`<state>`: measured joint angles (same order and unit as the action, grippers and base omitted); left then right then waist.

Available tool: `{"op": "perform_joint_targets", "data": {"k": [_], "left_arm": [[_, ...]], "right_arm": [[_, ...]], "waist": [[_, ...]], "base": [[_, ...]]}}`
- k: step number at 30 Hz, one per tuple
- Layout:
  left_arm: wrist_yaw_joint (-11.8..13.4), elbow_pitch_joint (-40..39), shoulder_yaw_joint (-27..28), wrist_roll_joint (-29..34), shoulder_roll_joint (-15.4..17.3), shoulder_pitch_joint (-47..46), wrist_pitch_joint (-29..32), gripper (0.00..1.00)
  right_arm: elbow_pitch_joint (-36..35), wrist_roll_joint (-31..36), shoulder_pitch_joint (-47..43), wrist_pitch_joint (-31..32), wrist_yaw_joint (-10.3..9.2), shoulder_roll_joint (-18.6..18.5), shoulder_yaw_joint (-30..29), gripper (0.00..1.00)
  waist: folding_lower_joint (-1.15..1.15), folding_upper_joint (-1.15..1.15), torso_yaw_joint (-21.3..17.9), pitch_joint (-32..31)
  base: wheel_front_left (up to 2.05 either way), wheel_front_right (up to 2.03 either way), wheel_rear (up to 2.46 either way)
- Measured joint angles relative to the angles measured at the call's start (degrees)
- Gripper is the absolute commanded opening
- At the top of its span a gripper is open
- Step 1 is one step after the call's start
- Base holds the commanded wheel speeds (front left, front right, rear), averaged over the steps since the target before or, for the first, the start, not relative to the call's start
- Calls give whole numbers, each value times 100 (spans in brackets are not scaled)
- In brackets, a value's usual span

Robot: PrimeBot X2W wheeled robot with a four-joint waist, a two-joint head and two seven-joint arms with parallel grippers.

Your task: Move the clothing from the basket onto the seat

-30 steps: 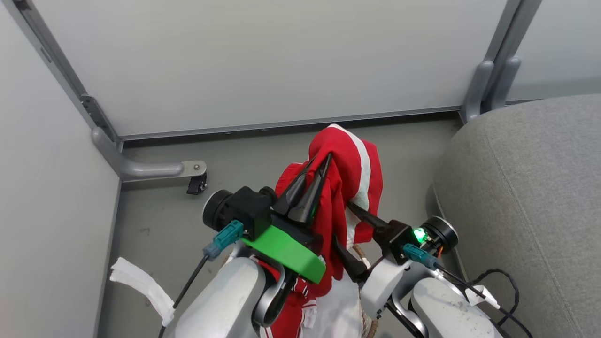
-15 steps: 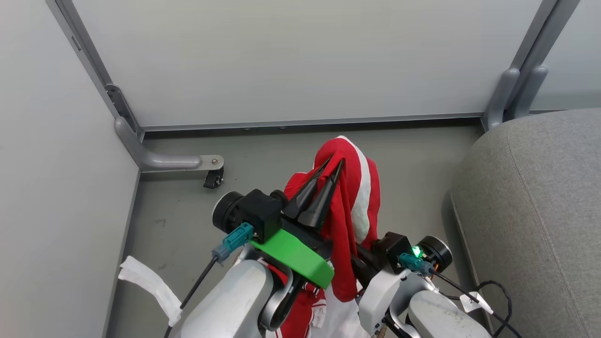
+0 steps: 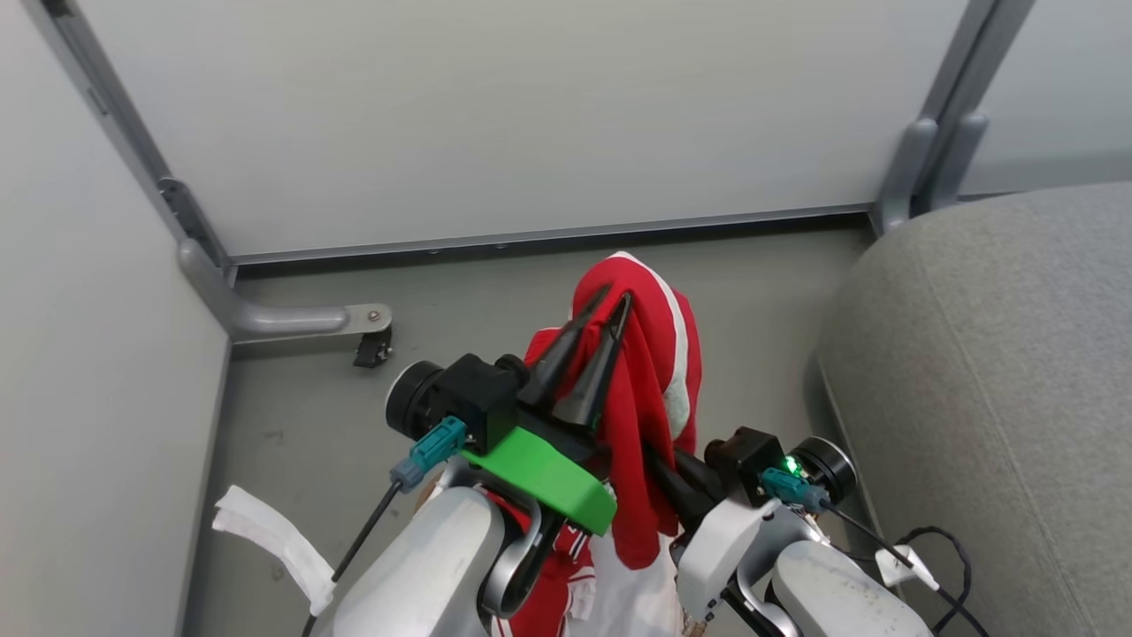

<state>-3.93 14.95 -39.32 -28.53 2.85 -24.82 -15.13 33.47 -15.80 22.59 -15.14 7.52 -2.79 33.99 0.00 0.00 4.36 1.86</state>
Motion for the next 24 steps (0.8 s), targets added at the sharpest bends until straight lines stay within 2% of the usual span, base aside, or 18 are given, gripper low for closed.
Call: {"op": "perform_joint_targets", "data": {"k": [9,16,19,24], "left_arm": [[30,248,368,255,-2,80,-3,100],[-70,411,705,608,-7,155,-3,100],[-114,403,822,768,-8,199,-4,100],[-218,409,738,850,-12,282,-4,100]], "right_arm": [[-672,-77,-248,3,1,-1,-423,0],[-1042,-32,-387,7,1,-5,-769,0],[-1163,-221,-438,7,0,-15,-973,0],[-1391,-205,-417,7,1,-38,-1400,0]], "waist": [[0,0,-790,109],[0,0,-1715,207],[0,0,-2171,260],[0,0,-2822,365]], "base": [[0,0,0],[0,0,0],[0,0,0],[0,0,0]]}}
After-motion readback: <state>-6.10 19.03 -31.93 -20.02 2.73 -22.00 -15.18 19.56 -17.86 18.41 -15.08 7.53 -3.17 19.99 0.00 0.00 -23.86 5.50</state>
